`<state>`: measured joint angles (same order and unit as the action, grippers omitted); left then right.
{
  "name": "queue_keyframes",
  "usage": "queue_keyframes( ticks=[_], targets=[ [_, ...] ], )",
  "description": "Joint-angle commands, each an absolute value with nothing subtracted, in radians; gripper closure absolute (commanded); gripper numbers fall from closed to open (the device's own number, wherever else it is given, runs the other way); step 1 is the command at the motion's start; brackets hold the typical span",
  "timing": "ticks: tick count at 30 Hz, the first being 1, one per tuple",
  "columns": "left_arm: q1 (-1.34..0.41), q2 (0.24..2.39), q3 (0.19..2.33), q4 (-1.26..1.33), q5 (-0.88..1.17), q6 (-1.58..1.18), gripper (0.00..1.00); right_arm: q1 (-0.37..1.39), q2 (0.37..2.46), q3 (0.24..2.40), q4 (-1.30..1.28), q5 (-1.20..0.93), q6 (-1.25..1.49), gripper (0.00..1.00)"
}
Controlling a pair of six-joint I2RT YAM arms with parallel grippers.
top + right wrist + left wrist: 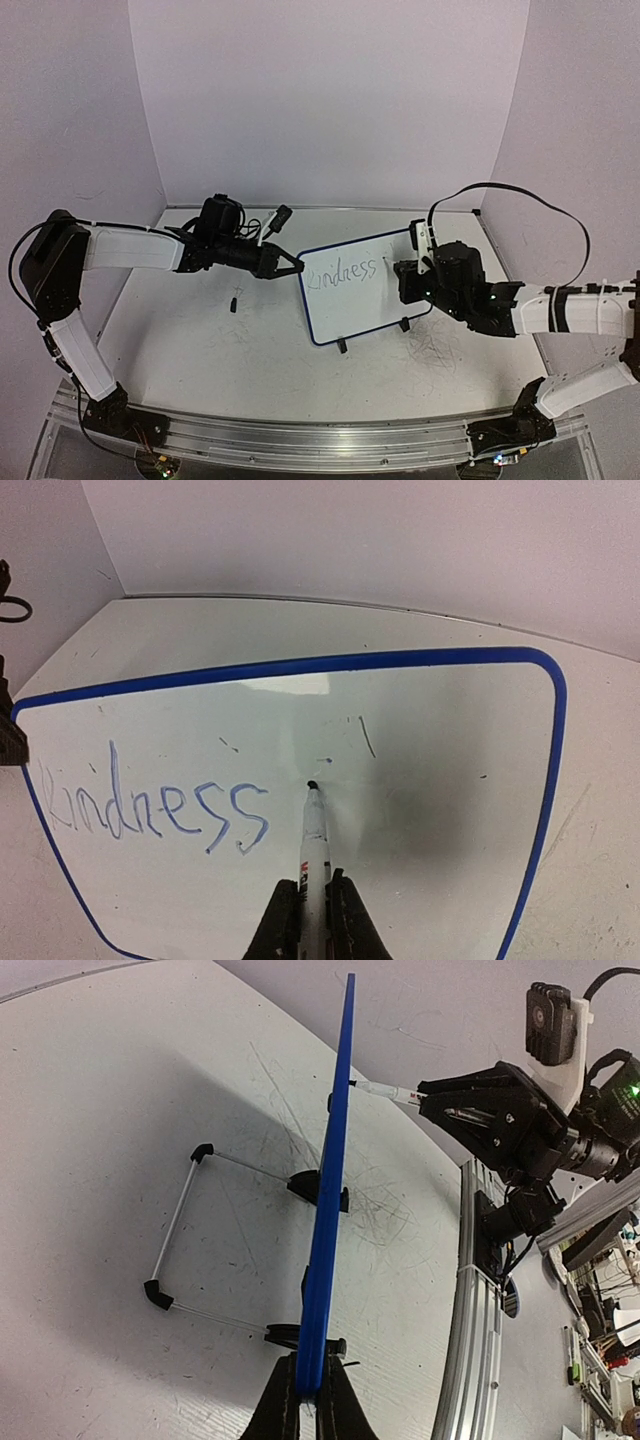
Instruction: Write a sentence on the whiteboard
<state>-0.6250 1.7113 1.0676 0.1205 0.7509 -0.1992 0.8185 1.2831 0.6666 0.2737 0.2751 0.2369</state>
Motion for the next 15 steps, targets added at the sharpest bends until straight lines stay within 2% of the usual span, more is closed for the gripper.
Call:
queue_keyframes(
  ticks=[1,15],
  targets=[
    [-0.627,1.684,1.09,0.067,0.692,-0.142,1.0,0.812,1.295,0.684,0.282,0.304,0.253,1.0],
    [-0.627,1.691,1.094,0.061,0.689,-0.135,1.0,0.812,1.317,0.672,0.256,0.318,0.281,1.0]
  ],
)
